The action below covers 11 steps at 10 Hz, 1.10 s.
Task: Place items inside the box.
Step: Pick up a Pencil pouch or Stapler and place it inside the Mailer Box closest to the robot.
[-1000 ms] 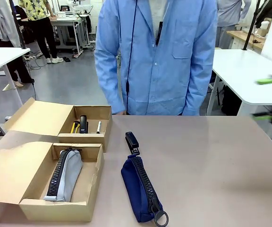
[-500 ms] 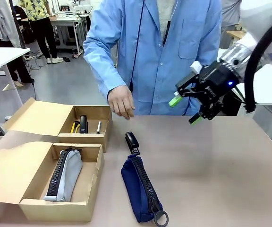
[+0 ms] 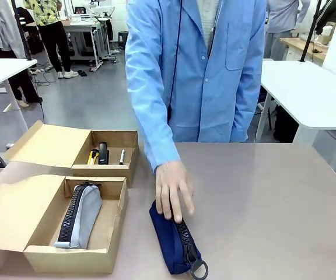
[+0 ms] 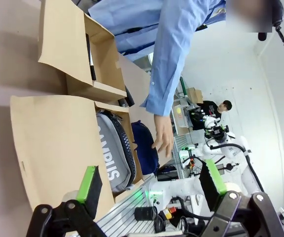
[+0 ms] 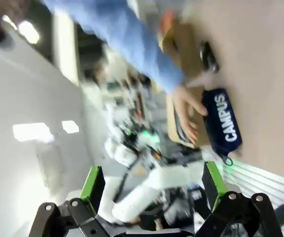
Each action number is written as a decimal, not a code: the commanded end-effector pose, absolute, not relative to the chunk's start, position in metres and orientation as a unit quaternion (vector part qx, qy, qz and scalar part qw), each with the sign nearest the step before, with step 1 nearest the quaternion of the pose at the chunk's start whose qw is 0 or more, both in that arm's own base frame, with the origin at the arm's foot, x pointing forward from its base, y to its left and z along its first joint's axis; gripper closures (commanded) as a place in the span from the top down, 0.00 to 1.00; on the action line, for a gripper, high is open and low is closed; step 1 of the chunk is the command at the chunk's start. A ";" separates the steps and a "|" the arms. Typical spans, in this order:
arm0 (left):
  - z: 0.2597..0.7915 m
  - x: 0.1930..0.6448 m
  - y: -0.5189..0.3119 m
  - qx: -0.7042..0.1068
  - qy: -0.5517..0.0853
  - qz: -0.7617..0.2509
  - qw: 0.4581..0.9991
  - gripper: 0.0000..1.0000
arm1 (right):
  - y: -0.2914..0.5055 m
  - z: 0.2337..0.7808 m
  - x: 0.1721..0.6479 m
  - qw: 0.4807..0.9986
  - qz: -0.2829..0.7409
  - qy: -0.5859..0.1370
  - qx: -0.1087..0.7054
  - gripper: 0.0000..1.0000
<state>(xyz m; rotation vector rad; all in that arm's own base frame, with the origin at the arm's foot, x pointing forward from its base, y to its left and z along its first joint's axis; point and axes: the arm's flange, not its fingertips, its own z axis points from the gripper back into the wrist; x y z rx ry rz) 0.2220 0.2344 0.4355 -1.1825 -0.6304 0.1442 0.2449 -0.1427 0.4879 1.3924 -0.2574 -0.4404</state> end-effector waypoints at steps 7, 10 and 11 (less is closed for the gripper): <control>0.437 0.222 0.234 -0.551 -0.301 0.060 0.776 1.00 | -0.101 0.499 0.276 0.772 -0.151 -0.083 0.611 1.00; 0.437 0.222 0.234 -0.551 -0.301 0.060 0.776 1.00 | -0.074 0.503 0.281 0.791 -0.135 -0.066 0.593 1.00; 0.437 0.222 0.234 -0.551 -0.301 0.060 0.776 1.00 | -0.044 0.515 0.294 0.815 -0.118 -0.069 0.563 1.00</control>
